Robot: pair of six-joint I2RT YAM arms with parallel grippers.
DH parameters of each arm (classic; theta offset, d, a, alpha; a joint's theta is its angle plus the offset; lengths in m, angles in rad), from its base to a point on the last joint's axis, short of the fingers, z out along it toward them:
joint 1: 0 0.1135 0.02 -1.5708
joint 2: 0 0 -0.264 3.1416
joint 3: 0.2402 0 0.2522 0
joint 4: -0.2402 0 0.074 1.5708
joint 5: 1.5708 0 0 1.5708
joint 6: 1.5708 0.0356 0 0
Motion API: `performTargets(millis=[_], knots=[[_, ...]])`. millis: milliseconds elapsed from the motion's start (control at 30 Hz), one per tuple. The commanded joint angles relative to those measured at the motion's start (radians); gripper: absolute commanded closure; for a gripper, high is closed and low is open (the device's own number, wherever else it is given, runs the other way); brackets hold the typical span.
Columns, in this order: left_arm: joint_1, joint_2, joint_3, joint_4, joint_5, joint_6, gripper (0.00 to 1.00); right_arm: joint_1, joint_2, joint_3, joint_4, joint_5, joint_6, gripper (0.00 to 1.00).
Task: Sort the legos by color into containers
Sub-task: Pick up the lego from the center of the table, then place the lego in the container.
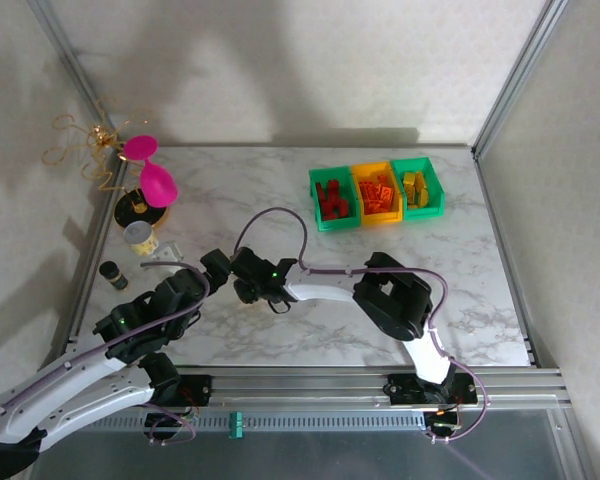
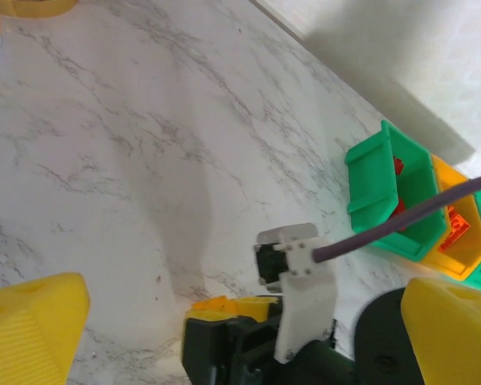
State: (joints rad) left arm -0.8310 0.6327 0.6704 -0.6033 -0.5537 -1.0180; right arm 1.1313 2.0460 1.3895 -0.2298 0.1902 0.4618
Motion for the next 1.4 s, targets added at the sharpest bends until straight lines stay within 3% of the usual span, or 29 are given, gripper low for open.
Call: performTargets(millis=[0,167,433,600,733,833,1167,1367], knots=[[0.009,0.022,0.036,0.001,-0.003,-0.047,0.0,-0.059,-0.128,-0.04,-0.026,0.029,0.047,0.67],[0.01,0.083,0.065,0.081,0.04,0.031,0.0,-0.181,-0.273,-0.126,-0.05,0.062,0.069,0.66],[0.013,0.241,0.093,0.253,0.135,0.129,0.0,-0.54,-0.437,-0.206,-0.077,0.137,0.049,0.65],[0.013,0.353,0.115,0.416,0.222,0.201,0.0,-0.786,-0.423,-0.182,-0.036,0.109,0.009,0.64],[0.013,0.472,0.18,0.453,0.251,0.226,0.0,-0.917,-0.337,-0.103,-0.025,0.102,-0.011,0.64],[0.013,0.548,0.226,0.475,0.282,0.24,0.0,-0.974,-0.262,-0.054,0.041,0.102,-0.044,0.64],[0.019,0.606,0.23,0.56,0.276,0.26,0.0,-1.056,0.014,0.245,-0.032,0.152,-0.081,0.61],[0.044,0.585,0.205,0.554,0.268,0.267,0.0,-1.052,0.045,0.309,-0.072,0.19,-0.11,0.42]])
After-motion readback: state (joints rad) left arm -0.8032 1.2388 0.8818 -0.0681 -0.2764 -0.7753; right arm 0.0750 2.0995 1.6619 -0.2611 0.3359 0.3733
